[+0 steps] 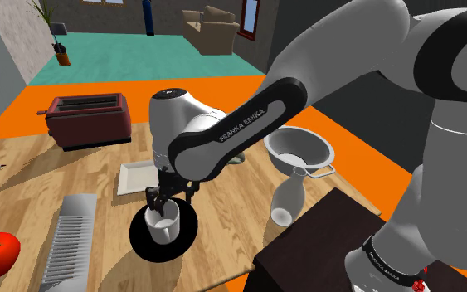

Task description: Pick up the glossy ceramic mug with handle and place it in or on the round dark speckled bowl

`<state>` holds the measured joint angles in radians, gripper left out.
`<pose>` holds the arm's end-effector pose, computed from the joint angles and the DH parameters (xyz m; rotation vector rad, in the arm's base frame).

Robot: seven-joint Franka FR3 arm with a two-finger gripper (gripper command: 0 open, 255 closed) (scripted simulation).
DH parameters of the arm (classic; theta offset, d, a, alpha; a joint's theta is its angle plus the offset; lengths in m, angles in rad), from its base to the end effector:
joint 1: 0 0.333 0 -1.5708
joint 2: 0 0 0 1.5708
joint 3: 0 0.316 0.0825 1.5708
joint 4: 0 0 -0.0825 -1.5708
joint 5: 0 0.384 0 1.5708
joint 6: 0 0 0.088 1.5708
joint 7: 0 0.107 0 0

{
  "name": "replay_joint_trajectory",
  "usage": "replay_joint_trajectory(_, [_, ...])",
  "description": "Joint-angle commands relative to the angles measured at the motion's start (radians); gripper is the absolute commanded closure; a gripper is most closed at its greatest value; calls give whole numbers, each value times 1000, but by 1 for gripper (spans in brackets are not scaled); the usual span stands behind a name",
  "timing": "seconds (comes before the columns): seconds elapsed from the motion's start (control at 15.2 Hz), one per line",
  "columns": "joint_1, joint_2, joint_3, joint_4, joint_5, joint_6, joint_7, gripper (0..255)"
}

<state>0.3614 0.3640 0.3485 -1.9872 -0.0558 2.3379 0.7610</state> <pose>0.4668 0.3897 0.2917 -3.0731 0.0525 0.0726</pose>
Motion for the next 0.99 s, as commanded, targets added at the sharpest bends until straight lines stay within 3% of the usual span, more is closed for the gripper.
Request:
replay_joint_trajectory(0.0, [0,0,0,0,0,0,0,0])
replay_joint_trajectory(0.13, [0,0,0,0,0,0,0,0])
replay_joint_trajectory(0.4, [-18,-77,13,33,32,-107,-21,0])
replay_joint_trajectory(0.92, [-17,-77,12,33,32,-107,-22,0])
